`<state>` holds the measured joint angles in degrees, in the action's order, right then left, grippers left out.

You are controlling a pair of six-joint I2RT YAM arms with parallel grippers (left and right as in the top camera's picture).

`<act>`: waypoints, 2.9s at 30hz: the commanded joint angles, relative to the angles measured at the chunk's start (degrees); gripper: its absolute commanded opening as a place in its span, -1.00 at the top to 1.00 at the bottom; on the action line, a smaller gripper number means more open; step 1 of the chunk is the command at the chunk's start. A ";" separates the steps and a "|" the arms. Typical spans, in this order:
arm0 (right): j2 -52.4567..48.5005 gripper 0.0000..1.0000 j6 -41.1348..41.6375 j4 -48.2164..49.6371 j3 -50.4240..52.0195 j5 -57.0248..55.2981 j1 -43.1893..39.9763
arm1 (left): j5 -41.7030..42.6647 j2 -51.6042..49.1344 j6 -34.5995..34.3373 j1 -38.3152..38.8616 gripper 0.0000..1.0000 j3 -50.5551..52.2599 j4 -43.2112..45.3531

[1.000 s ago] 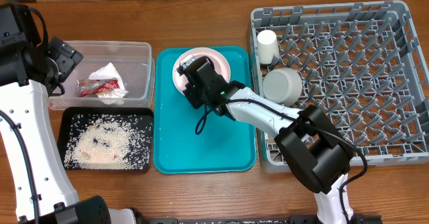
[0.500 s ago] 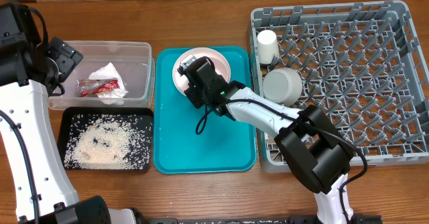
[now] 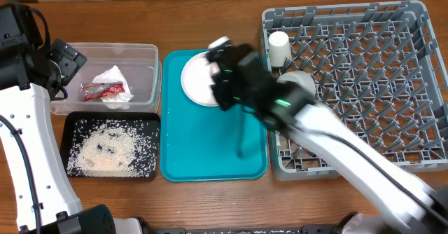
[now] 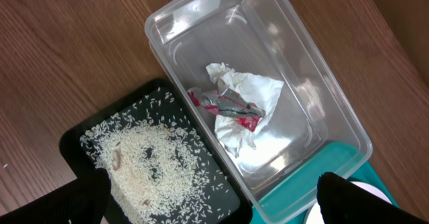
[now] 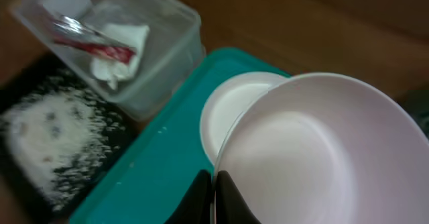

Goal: Sort waste into correct bins and load items into the dishwasher
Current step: 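Carry the pink bowl with the right gripper into the dish rack, then lower the pink bowl tilted into the rack and release it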

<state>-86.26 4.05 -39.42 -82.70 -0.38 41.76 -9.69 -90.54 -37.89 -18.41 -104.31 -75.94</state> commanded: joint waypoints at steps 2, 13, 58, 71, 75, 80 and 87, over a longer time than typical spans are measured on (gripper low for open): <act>12.63 0.92 6.21 -11.19 -0.74 1.16 -0.72 | -0.79 -0.09 -1.33 -0.26 -1.00 -0.42 -0.22; 33.31 0.92 18.32 -28.02 -0.57 13.09 -14.80 | -0.79 -0.09 -1.33 -0.26 -0.99 -0.42 -0.22; 0.09 0.92 -33.90 -35.67 28.39 90.31 -58.88 | -0.79 -0.09 -1.33 -0.26 -1.00 -0.42 -0.22; 0.09 0.92 -34.10 -29.09 34.67 90.29 -58.93 | -0.79 -0.09 -1.33 -0.26 -1.00 -0.42 -0.22; 0.09 0.92 -34.03 -29.24 35.50 90.31 -58.93 | -0.79 -0.09 -1.33 -0.26 -1.00 -0.42 -0.22; 0.09 0.92 -27.15 -27.43 35.47 90.31 -58.93 | -0.79 -0.09 -1.33 -0.26 -1.00 -0.42 -0.22; 0.09 0.92 -24.72 -26.73 35.43 90.31 -58.93 | -0.79 -0.09 -1.33 -0.26 -1.00 -0.42 -0.22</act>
<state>-86.32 -22.37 -65.87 -47.66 87.99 -17.15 -9.72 -90.54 -38.04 -18.41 -104.31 -76.09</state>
